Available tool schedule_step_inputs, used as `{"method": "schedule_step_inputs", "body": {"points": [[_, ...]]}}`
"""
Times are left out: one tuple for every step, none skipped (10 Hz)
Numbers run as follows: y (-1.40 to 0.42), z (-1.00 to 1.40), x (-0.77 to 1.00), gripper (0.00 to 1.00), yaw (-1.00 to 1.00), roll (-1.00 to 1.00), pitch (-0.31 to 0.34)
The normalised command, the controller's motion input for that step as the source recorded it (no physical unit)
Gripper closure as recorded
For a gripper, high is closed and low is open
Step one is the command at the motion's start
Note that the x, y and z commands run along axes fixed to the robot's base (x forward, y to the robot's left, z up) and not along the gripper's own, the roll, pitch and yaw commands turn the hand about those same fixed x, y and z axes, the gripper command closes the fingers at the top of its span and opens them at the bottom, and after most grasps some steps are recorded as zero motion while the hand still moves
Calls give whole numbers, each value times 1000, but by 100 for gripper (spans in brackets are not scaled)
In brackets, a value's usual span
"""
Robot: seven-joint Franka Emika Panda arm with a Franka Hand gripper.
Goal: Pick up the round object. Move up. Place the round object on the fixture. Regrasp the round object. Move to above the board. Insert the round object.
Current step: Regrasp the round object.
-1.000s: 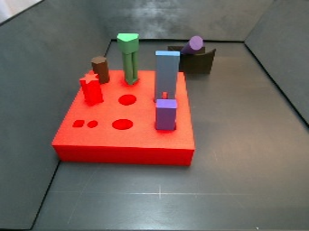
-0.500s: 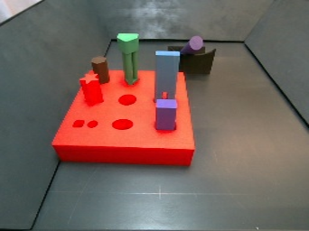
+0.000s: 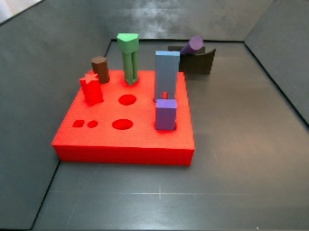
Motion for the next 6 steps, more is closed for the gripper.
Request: {"method": "schedule_step_inputs", "body": {"points": [[-30, 1, 53, 0, 55, 1000, 52], [-33, -3, 72, 0, 63, 1000, 74], [-37, -5, 84, 0, 72, 1000, 97], [-41, -2, 92, 0, 87, 1000, 118], [-45, -4, 92, 0, 115, 1000, 152], [-45, -10, 92, 0, 147, 990, 175]]}}
